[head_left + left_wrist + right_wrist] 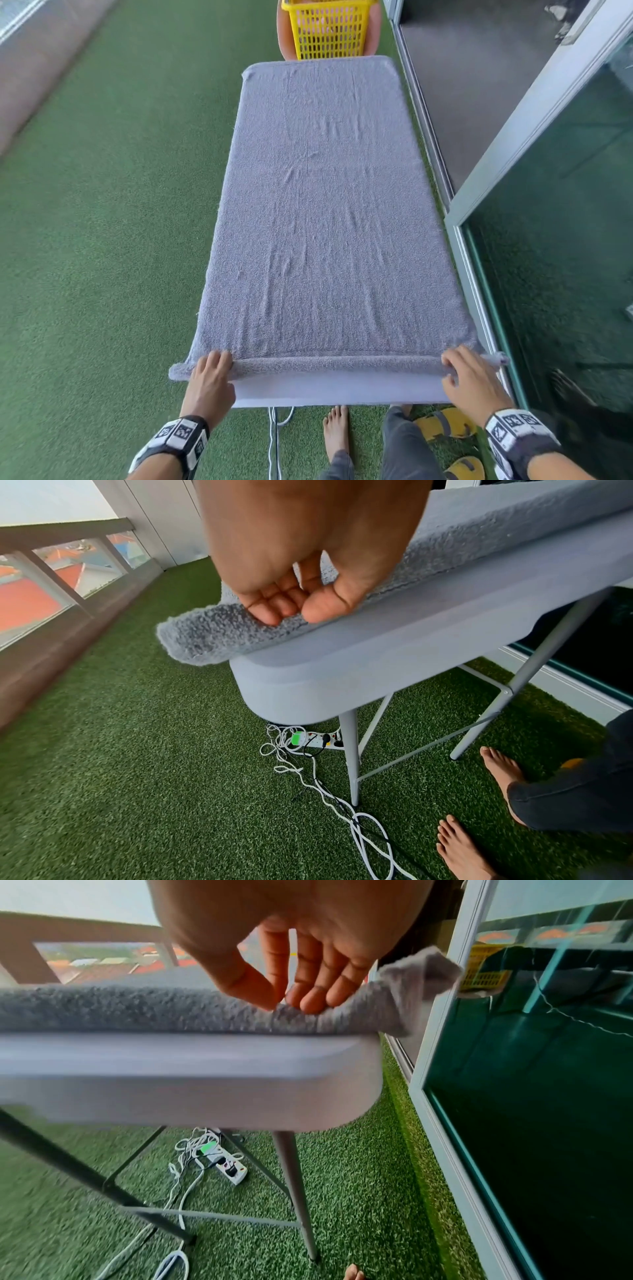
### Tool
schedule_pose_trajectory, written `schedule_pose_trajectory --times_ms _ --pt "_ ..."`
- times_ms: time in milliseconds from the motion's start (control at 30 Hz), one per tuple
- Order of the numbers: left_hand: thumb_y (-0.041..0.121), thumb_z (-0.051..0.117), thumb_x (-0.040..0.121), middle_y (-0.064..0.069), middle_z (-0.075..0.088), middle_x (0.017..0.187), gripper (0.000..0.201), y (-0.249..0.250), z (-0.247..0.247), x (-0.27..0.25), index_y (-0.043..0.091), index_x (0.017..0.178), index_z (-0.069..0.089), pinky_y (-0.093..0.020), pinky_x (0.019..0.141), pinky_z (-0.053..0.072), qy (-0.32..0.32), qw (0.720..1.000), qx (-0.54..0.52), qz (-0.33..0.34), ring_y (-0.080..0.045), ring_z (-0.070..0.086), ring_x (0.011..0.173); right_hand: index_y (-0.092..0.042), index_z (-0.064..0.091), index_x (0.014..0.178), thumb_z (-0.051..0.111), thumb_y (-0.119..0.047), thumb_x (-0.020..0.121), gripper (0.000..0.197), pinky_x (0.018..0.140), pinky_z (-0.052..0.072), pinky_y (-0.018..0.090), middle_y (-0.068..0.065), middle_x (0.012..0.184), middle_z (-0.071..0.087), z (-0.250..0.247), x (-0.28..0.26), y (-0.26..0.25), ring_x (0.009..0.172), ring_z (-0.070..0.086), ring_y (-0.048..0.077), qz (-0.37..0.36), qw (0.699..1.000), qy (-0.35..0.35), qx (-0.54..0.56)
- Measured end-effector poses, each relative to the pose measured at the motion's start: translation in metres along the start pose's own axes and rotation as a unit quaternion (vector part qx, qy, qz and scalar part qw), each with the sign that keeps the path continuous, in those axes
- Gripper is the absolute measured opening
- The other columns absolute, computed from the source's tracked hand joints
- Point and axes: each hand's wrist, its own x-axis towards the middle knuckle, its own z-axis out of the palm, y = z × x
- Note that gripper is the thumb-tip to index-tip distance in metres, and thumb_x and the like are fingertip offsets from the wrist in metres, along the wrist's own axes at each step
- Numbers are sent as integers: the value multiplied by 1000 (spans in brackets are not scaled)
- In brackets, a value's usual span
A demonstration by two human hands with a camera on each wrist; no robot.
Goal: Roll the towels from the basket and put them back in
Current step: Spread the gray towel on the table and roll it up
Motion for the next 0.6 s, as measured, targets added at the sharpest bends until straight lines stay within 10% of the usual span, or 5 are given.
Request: schedule_pose_trajectory --times_ms 100,433,600 --pt "-8 74 56 0 54 89 49 -7 2 -2 14 95 55 -30 68 47 -1 1000 11 -20 -13 38 78 -27 57 100 73 -17 70 36 84 51 41 -11 103 52 12 0 11 95 55 12 -18 999 9 -29" --pt "1 64 77 4 64 74 17 -13 -5 5 17 83 62 -30 62 44 -10 1000 10 -13 -14 54 65 -32 68 74 70 -18 71 14 84 30 36 -15 75 67 -4 12 0 71 58 12 5 998 42 -54" --pt "1 61 77 1 56 82 24 -12 -8 15 15 95 53 -32 64 44 -6 999 30 -29 -15 46 68 -29 64 97 69 -13 74 29 78 36 38 -9 88 62 -5 19 4 78 57 16 22 997 53 -49"
